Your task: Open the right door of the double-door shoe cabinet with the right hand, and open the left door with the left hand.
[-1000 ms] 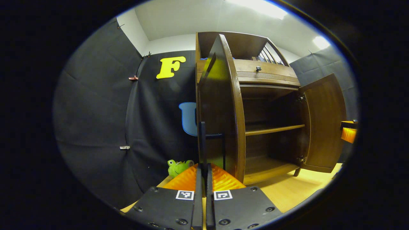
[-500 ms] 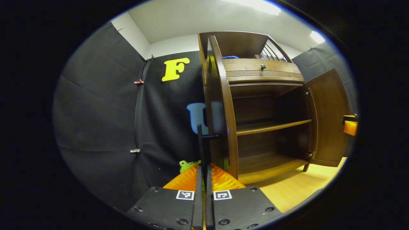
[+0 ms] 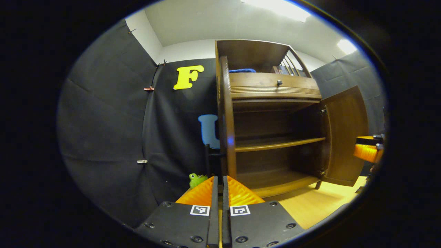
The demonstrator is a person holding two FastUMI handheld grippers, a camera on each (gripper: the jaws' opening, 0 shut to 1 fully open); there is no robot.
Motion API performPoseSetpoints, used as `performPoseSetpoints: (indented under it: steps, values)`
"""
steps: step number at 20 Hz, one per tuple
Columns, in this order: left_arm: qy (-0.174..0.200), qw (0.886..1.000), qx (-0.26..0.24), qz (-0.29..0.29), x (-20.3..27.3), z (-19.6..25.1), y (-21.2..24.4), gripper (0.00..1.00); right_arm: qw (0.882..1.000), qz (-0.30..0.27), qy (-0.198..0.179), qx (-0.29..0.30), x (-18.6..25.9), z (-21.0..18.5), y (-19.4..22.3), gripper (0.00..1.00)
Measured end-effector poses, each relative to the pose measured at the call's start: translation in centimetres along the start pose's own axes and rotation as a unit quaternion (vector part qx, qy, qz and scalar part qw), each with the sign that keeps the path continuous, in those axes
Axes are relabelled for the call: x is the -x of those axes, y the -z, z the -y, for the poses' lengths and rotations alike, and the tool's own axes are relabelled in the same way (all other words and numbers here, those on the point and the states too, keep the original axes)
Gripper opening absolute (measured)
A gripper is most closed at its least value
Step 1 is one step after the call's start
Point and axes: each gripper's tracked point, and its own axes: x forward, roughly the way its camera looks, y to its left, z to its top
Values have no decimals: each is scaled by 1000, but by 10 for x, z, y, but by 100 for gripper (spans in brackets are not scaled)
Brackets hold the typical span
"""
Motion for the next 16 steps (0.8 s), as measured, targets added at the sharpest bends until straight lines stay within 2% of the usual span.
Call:
performPoseSetpoints:
  steps: [1,2,3,8,9,11,15,16]
  values:
    - [16,1000,10,-12,6,17,-1,6,1000,-1,12,2,1,6,-3,98]
    - [39,999,17,-20,12,38,-6,10,1000,-2,25,1,3,10,-5,100]
    - [61,998,21,-18,16,59,-14,10,999,-2,33,-2,4,12,-9,97]
    - [116,993,-2,19,18,129,-49,97,996,-14,83,18,14,26,-25,98]
    - [128,992,-5,18,20,144,-51,99,996,-12,88,25,15,25,-30,98]
    - [143,990,5,8,22,163,-52,98,995,-9,93,38,14,25,-41,97]
    - [128,992,24,1,13,168,-57,94,996,-2,80,47,13,14,-58,99]
    - [124,992,28,0,11,166,-59,97,996,-1,78,47,14,13,-59,95]
